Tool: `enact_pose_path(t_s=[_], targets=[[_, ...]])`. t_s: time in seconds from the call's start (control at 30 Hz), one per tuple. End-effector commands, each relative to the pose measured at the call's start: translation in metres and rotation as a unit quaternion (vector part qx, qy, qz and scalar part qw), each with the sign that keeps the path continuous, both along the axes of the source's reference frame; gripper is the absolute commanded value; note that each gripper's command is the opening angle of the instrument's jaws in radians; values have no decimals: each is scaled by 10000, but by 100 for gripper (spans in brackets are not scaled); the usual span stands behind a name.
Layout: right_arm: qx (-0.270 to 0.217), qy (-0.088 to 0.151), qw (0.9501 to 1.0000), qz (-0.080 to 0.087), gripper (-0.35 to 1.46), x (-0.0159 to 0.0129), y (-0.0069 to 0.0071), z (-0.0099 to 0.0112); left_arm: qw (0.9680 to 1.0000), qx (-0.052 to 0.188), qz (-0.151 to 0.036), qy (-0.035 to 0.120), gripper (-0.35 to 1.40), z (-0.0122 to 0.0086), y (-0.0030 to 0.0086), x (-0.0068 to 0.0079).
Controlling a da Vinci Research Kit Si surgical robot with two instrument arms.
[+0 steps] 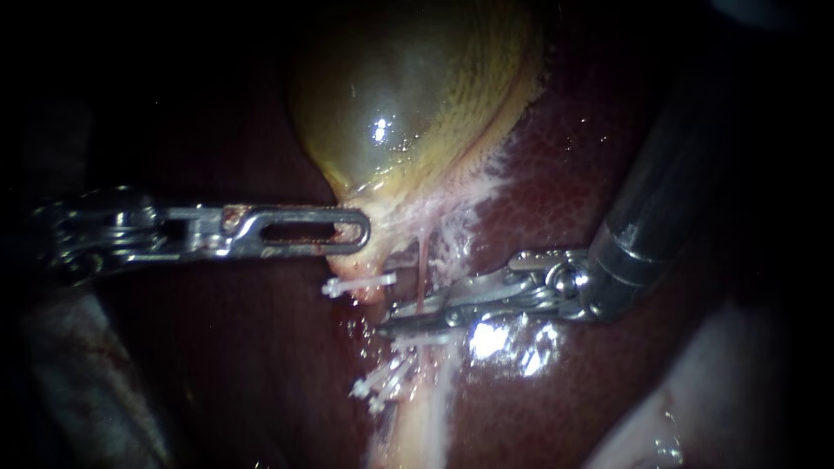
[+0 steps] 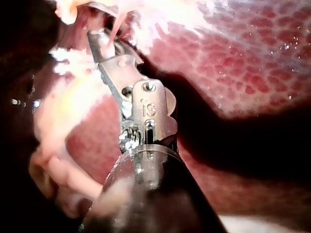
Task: Going back second clip right tube
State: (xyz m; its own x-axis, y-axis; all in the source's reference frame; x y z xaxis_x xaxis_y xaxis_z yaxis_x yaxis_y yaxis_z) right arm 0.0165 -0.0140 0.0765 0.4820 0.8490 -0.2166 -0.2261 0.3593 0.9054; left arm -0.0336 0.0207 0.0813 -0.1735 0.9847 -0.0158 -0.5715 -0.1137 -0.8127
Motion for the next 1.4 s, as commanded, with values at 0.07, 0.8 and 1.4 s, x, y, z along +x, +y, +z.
enact_pose_path(t_s=[0.07, 0.8, 1.4], targets=[[0, 2, 10000, -1, -35, 0, 0, 0, 10000, 0, 0, 1, -35, 0, 0, 0], [0, 25, 10000, 17, 27, 0, 0, 0, 10000, -1, -2, 3, -35, 0, 0, -1], [-339, 227, 9991, -119, 45, -1, -1, -5, 10000, -1, -3, 4, -35, 0, 0, -1]])
